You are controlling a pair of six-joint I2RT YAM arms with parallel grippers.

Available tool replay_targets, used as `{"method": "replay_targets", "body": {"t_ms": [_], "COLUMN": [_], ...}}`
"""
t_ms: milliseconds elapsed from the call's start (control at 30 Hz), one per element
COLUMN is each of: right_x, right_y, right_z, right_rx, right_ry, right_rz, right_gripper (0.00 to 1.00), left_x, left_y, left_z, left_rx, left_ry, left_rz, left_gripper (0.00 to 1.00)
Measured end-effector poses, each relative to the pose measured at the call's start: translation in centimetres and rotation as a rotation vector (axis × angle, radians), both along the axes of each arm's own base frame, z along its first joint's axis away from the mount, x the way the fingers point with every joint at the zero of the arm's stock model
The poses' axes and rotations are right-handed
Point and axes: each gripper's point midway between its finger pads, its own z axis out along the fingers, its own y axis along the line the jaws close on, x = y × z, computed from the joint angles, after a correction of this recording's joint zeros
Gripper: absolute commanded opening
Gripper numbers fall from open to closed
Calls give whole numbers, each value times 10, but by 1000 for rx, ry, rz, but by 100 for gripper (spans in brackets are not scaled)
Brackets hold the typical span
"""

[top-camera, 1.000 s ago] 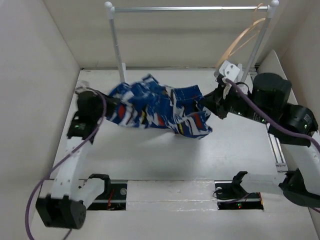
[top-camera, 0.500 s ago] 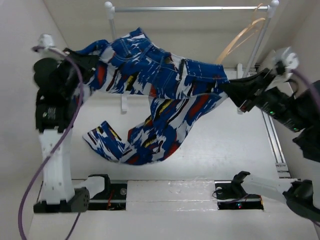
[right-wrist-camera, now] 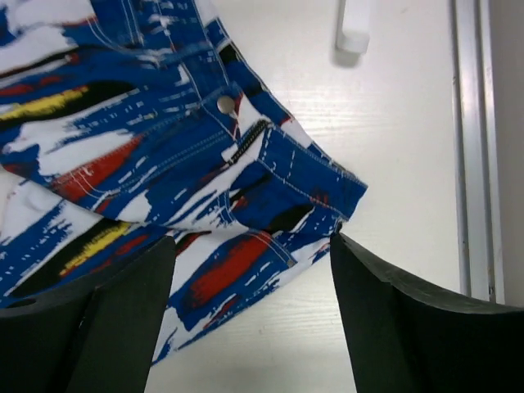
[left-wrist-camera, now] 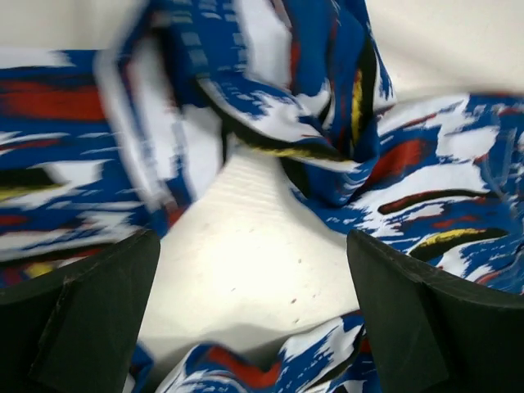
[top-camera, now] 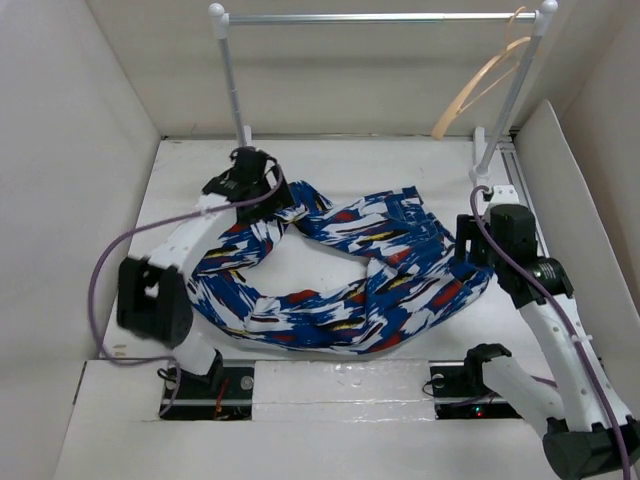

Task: Place the trousers on the hanger
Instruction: Flatten out the trousers at the center of the board.

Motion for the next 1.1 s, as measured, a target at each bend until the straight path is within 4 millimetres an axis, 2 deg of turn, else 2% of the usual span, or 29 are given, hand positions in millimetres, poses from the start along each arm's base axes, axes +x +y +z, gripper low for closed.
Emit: {"method": "replay_targets", "body": {"t_ms": [33,67,100,133,167,200,233,267,333,367,467,567,700,800,933,967,1033,1100], "right_x": [0,0,1,2,4,6,10,12,19,24,45,59,66,52,28,29,33,34], "right_y": [0,1,3,8,12,19,25,30,38,41,43,38,35,39,40,40,38,37], "right_z": [7,12,18,23,26,27,26,20,0,-12,-59,-99,-122,-144,-177,-177,-175,-174], "right_rx": [6,10,11,22,29,45,52,61,73,78,91,121,182,225,268,277,290,306], "right_ry": [-28,-50,-73,-95,-110,-122,-136,-134,-92,-65,64,172,192,218,303,294,277,275], "right_rz": [1,5,20,39,60,85,116,137,165,173,173,154,148,153,141,140,136,127], "right_gripper": [78,51,31,1,0,0,0,8,30,51,72,74,74,74,72,42,38,38], "left_x": [-9,-18,-26,-27,-42,-43,-50,-58,-77,-85,-101,-107,-105,-105,-113,-115,-115,-111], "left_y": [12,27,46,48,86,106,127,152,190,199,195,183,175,179,190,191,191,190], "left_z": [10,24,37,38,57,63,61,48,13,-5,-62,-87,-86,-84,-96,-99,-106,-108], "left_rx": [9,12,11,11,19,-5,-16,-21,-32,-41,-68,-81,-75,-66,-64,-64,-71,-83], "left_ry": [-30,-75,-127,-132,-206,-259,-279,-267,-200,-154,26,126,117,98,117,128,149,148], "left_rz": [27,68,122,128,244,308,372,452,588,628,639,606,571,588,643,655,671,685], "left_gripper": [93,92,92,92,92,92,92,92,92,92,88,84,84,83,77,73,68,65]}}
